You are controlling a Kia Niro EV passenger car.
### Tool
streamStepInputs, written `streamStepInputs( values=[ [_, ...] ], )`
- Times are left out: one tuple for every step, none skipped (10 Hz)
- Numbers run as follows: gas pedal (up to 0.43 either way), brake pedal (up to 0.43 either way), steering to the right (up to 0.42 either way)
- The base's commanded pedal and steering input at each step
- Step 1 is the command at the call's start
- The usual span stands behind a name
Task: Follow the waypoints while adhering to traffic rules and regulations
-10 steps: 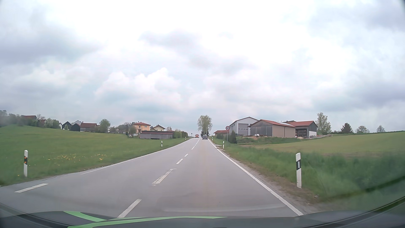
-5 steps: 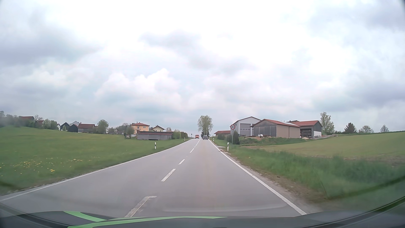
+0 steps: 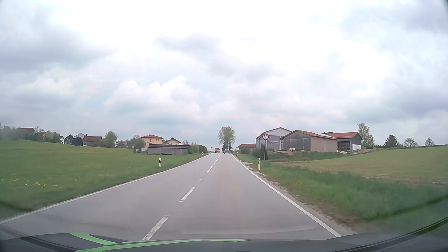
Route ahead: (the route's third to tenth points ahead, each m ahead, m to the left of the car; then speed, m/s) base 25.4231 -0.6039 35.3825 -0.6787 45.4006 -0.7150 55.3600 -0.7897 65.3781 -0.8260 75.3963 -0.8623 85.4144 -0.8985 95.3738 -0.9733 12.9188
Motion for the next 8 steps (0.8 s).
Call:
streamStepInputs(
  values=[
    [0.551, 0.0, 0.004],
    [0.551, 0.0, 0.005],
    [0.539, 0.0, 0.005],
    [0.531, 0.0, 0.005],
    [0.531, 0.0, 0.005],
    [0.52, 0.0, 0.005],
    [0.52, 0.0, 0.005],
    [0.512, 0.0, 0.005]
  ],
)
